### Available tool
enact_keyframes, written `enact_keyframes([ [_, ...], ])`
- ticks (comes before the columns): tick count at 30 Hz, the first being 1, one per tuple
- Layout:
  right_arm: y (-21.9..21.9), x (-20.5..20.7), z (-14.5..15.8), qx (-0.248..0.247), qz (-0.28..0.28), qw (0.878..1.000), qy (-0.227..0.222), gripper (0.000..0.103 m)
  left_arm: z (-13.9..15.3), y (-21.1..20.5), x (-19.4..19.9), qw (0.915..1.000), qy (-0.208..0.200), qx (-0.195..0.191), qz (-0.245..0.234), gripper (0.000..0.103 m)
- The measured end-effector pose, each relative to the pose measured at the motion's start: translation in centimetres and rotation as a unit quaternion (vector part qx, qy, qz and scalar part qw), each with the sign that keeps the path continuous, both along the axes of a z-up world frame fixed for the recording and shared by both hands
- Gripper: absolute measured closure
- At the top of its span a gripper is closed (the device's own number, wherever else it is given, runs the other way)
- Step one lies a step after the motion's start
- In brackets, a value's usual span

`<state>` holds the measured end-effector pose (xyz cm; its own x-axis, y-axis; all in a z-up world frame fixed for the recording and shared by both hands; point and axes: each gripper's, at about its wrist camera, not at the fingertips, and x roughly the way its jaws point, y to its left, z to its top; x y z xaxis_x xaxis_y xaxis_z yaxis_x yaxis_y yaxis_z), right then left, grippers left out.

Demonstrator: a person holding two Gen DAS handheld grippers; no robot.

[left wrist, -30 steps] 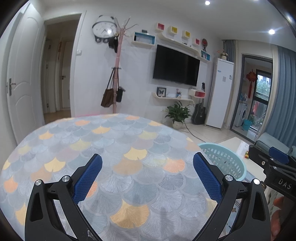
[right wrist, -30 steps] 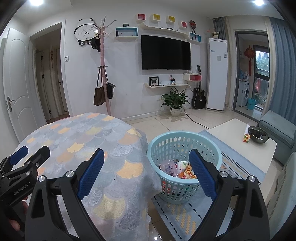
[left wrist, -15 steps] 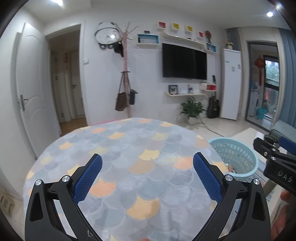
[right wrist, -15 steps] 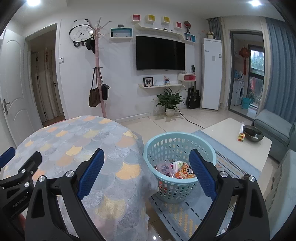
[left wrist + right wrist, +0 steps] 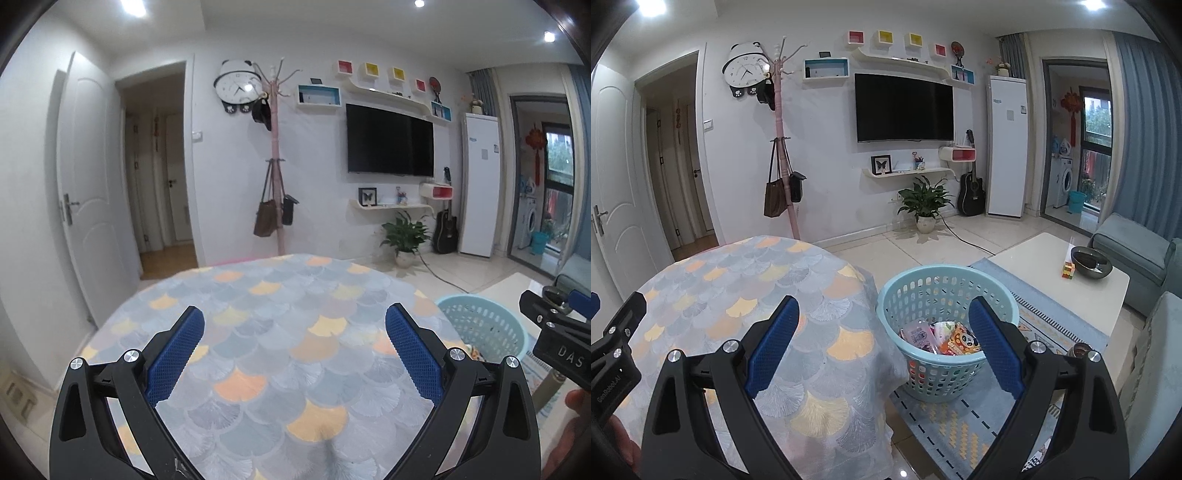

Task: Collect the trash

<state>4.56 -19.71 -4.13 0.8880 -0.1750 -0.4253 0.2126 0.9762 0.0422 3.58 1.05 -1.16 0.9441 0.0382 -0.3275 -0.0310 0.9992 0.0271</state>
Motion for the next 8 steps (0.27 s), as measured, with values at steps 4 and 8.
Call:
enact_keyframes([
  [4, 0.0, 0.3, -0.1, -0.001, 0.000, 1.000, 0.004, 0.014, -0.3, 0.6, 0.3, 0.9997, 0.012, -0.023, -0.007, 0.008],
  [8, 0.3, 0.7, -0.2, -0.006, 0.002, 1.000, 0.007, 0.014, -0.5, 1.1, 0.6, 0.9993, 0.014, -0.032, -0.009, 0.008],
])
